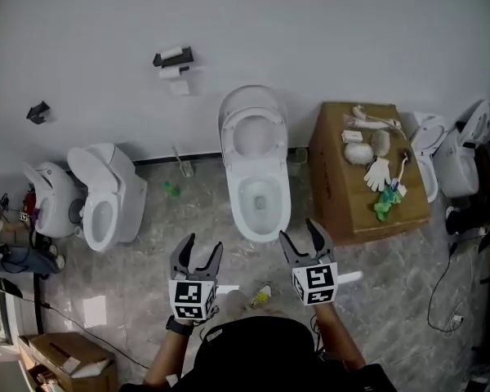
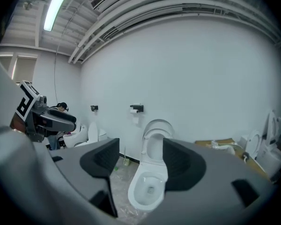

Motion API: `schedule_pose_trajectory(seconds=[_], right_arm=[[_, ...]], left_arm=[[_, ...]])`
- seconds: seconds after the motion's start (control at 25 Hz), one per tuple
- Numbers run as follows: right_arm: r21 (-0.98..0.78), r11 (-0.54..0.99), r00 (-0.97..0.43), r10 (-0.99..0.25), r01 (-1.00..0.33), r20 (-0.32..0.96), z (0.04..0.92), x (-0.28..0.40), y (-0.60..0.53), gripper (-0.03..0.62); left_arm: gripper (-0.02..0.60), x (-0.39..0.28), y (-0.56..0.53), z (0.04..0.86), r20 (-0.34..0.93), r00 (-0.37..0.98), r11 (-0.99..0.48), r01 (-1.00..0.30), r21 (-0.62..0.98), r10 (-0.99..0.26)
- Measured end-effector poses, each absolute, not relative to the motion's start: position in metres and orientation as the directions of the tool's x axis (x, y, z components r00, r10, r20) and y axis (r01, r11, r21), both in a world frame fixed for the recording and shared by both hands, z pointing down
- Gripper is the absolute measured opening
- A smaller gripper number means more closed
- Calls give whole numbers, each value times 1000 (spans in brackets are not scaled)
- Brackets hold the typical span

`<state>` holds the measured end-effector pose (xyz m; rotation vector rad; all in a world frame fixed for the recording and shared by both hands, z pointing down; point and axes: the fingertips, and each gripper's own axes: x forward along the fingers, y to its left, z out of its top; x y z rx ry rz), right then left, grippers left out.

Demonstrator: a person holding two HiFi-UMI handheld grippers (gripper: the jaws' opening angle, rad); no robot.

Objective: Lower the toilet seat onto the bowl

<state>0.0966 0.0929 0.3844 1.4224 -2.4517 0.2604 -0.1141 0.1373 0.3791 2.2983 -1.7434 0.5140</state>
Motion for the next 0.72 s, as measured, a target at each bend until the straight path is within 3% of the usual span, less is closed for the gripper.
schedule_pose_trajectory(seconds=[0.16,0.72], right_arm=[[-3,508,-477,-806,-861,351,387,88,66,288],[43,453,-407,-835,-891,371,384,46,-78,287]], left_arm=[[285,-118,115,397,445,250,-293,-956,-29,-860],[288,-142,-68,419,418,391,-423,-906,17,-820]])
